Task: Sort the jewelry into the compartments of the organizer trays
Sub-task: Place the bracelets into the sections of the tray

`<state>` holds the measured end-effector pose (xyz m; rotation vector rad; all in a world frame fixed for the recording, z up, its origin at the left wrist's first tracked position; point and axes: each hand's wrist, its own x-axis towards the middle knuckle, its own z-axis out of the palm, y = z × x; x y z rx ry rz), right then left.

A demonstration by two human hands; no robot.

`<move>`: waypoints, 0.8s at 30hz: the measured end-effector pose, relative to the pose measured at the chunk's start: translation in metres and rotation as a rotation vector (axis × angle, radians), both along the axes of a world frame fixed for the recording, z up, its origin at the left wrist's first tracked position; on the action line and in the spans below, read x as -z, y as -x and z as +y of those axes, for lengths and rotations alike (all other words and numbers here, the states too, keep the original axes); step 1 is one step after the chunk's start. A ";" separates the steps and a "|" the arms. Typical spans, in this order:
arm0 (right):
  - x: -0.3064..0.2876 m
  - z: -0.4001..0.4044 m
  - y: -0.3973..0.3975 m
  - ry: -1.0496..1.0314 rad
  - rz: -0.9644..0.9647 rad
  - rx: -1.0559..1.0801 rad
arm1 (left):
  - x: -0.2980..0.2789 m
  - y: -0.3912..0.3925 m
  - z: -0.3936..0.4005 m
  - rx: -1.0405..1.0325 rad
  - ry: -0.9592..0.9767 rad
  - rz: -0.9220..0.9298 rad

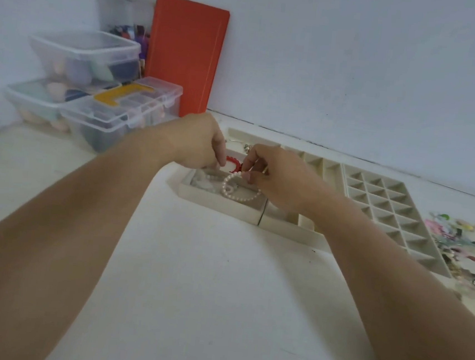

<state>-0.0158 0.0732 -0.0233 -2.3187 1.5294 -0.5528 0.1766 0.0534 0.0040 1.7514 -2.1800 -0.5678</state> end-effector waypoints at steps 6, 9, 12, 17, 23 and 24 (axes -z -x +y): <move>-0.005 0.001 0.004 0.019 -0.011 0.024 | 0.011 0.011 0.003 0.039 -0.077 -0.138; -0.009 0.002 0.006 0.043 -0.007 0.031 | 0.013 0.015 0.005 0.029 -0.014 -0.188; -0.010 0.001 0.007 0.051 -0.003 0.050 | 0.016 0.018 0.007 0.039 0.021 -0.243; -0.009 -0.001 0.010 0.081 -0.008 0.076 | 0.014 0.018 0.008 0.061 0.014 -0.297; -0.009 0.000 0.009 0.072 -0.011 0.069 | 0.011 0.020 0.011 0.094 -0.009 -0.372; -0.009 0.000 0.009 0.071 -0.013 0.064 | 0.011 0.019 0.011 0.090 -0.018 -0.379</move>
